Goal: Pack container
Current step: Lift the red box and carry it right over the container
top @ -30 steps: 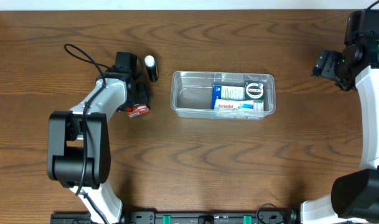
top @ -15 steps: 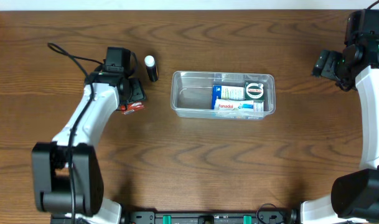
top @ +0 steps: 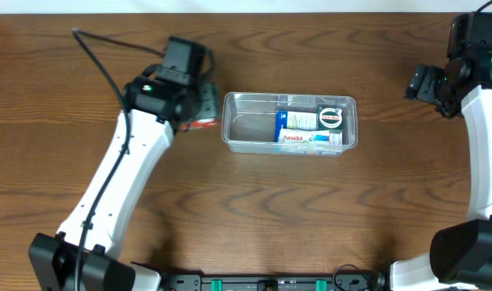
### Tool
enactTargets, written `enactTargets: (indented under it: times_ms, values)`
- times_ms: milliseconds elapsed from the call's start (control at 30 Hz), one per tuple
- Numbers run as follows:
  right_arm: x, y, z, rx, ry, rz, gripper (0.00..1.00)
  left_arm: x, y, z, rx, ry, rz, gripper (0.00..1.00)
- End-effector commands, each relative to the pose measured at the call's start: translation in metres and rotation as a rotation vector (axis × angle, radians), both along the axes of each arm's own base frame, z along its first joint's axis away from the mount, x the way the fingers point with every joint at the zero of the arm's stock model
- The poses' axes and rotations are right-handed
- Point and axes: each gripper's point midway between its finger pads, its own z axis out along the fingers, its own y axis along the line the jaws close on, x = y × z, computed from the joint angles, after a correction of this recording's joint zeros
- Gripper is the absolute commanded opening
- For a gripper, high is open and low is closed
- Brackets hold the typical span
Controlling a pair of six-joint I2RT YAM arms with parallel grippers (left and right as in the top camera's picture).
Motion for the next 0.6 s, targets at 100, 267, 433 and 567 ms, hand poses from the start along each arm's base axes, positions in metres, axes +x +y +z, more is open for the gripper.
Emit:
enactTargets:
  times_ms: [100, 267, 433, 567]
  values:
    - [-0.001, -0.005, 0.001, -0.014, 0.002, -0.008, 0.99, 0.002, -0.061, 0.036, -0.076, -0.134, -0.099, 0.66]
    - [-0.001, -0.005, 0.001, -0.014, 0.002, -0.008, 0.99, 0.0, -0.099, 0.025, -0.095, -0.134, -0.162, 0.66]
    - [-0.001, -0.005, 0.001, -0.014, 0.002, -0.008, 0.99, 0.006, -0.13, 0.0, -0.101, -0.118, -0.199, 0.66]
    - [-0.001, -0.005, 0.001, -0.014, 0.002, -0.008, 0.99, 0.013, -0.139, -0.023, -0.087, -0.087, -0.201, 0.66]
